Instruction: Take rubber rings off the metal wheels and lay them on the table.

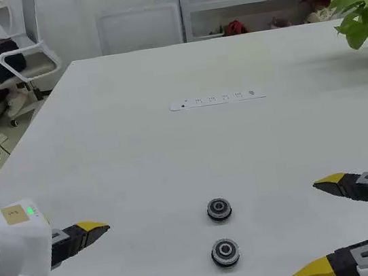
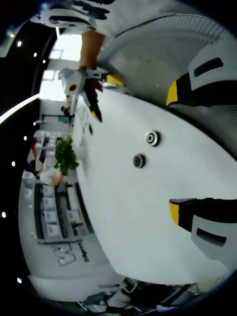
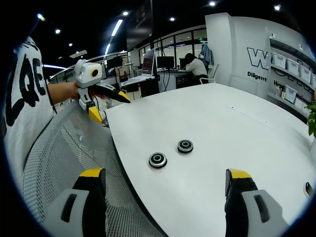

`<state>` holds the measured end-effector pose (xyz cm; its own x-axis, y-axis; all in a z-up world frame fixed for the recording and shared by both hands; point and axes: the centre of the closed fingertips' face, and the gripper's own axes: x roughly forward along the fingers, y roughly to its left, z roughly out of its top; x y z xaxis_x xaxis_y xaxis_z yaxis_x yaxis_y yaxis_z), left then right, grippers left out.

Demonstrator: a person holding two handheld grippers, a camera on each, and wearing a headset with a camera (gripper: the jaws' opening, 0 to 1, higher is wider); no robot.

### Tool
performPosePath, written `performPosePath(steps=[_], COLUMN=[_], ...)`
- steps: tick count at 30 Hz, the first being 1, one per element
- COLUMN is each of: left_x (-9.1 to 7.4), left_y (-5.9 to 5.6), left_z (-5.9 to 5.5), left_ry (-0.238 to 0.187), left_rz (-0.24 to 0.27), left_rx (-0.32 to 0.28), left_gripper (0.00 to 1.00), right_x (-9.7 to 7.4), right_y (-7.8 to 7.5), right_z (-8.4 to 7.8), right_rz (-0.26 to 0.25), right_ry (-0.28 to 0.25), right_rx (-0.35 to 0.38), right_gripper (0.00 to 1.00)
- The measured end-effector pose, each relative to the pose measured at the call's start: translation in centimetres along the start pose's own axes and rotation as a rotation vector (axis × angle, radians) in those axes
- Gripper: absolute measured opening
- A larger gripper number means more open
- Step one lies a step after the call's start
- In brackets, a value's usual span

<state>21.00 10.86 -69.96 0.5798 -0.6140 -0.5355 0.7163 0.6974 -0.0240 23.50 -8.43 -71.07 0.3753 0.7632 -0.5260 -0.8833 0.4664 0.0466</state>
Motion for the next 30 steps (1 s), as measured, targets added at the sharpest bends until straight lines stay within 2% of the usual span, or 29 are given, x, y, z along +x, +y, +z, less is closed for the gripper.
performPosePath(steps=[30], left_x=[0.41], left_y=[0.14], left_z=[-0.37], left_ry=[0.014], left_rz=[-0.014], left_rx=[-0.008], left_gripper=[0.77], right_x=[0.30], right_y=[-0.04], right_z=[-0.73], right_rz=[0.016], right_ry=[0.031], right_rx=[-0.007], right_gripper=[0.95])
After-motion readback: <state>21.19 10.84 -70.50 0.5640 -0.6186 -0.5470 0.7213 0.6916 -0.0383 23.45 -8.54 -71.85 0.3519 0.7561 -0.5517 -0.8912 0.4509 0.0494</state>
